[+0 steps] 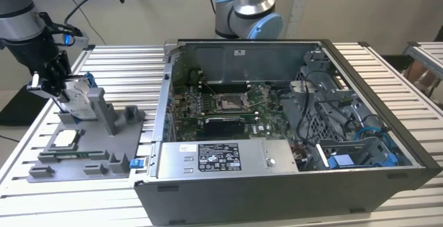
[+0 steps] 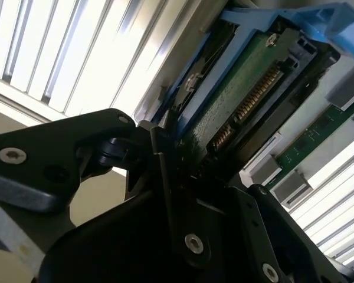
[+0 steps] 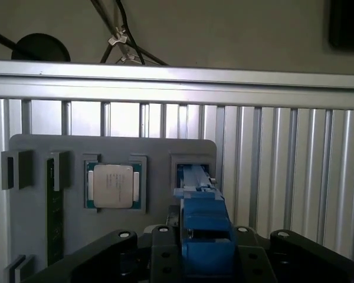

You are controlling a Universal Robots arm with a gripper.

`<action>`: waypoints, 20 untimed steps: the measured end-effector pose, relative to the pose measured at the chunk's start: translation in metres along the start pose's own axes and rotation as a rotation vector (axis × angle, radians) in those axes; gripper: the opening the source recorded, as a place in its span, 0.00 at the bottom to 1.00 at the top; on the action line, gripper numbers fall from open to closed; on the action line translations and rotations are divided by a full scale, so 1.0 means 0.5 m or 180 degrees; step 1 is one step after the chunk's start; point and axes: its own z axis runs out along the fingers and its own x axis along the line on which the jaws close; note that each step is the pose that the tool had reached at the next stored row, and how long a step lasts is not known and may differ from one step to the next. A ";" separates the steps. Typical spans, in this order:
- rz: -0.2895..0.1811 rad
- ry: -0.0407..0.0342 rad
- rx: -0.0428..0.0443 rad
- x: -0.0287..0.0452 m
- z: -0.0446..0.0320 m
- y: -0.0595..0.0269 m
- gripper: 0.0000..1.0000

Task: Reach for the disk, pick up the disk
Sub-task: 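Pick up the disk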

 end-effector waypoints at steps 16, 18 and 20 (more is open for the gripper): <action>-0.0009 0.0055 0.0004 -0.001 -0.013 0.000 0.00; -0.0009 0.0069 0.0003 -0.001 -0.020 0.000 0.00; -0.0008 0.0071 0.0002 -0.002 -0.030 0.000 0.00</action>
